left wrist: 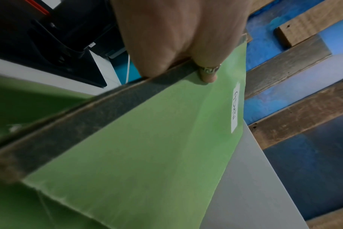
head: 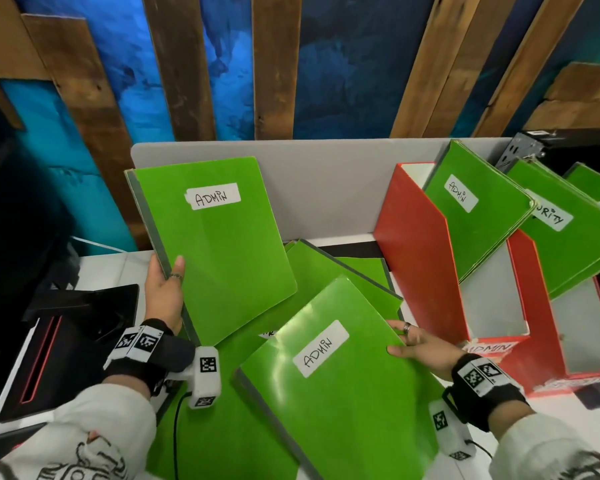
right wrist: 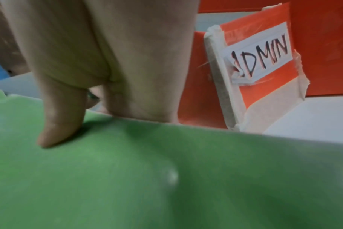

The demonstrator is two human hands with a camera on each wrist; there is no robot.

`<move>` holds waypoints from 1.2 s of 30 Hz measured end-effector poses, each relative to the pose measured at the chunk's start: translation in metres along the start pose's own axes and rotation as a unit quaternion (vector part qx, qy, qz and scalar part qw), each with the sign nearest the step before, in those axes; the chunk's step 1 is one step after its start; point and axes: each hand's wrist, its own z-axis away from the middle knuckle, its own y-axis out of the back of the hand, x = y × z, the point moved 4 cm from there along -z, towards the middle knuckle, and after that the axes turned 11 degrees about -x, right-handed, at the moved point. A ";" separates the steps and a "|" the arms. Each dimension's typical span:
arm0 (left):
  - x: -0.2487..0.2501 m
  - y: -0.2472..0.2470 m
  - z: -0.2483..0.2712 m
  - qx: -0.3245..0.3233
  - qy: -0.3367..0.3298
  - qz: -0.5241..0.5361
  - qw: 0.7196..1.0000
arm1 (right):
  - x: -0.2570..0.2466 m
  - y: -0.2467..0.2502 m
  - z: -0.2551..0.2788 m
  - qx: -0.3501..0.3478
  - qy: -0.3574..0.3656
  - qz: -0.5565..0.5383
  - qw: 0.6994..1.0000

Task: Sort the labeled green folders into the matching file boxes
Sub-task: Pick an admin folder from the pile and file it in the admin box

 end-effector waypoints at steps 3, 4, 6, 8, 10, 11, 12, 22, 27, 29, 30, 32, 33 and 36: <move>0.004 0.000 0.000 -0.009 0.008 0.001 1.000 | -0.014 -0.003 0.002 -0.017 0.035 -0.051 0.998; 0.004 0.001 0.001 -0.015 0.014 0.002 1.000 | -0.016 -0.003 0.001 -0.018 0.044 -0.062 0.997; 0.002 -0.001 0.003 -0.041 0.029 0.008 0.999 | -0.020 0.002 -0.001 0.000 0.073 -0.104 0.992; 0.000 -0.005 0.008 -0.063 0.050 0.027 0.996 | -0.027 0.007 -0.006 0.026 0.116 -0.178 0.977; -0.004 -0.009 0.013 -0.077 0.077 0.043 0.993 | -0.033 0.009 -0.011 0.037 0.158 -0.219 0.962; -0.007 -0.010 0.015 -0.079 0.091 0.045 0.992 | -0.039 0.010 -0.013 0.047 0.180 -0.223 0.957; -0.011 -0.011 0.015 -0.082 0.103 0.042 0.990 | -0.047 0.009 -0.013 0.062 0.197 -0.220 0.953; 0.001 -0.047 0.045 -0.117 0.098 0.033 0.988 | -0.091 -0.022 -0.044 0.201 0.234 -0.190 0.932; 0.007 -0.036 0.045 -0.114 0.036 -0.035 0.992 | -0.114 -0.047 -0.049 0.221 0.235 -0.146 0.935; 0.013 -0.025 0.041 -0.102 0.025 -0.042 0.994 | -0.116 -0.053 -0.052 0.203 0.227 -0.127 0.944; 0.017 -0.021 0.038 -0.091 0.015 -0.040 0.995 | -0.114 -0.055 -0.053 0.192 0.214 -0.132 0.949; 0.028 -0.009 0.030 -0.070 -0.006 -0.042 0.997 | -0.102 -0.053 -0.059 0.181 0.176 -0.164 0.954; 0.034 -0.003 0.025 -0.061 -0.022 -0.050 0.997 | -0.092 -0.051 -0.063 0.181 0.155 -0.176 0.955; 0.048 0.012 0.016 -0.035 -0.064 -0.069 0.995 | -0.061 -0.045 -0.067 0.191 0.077 -0.187 0.960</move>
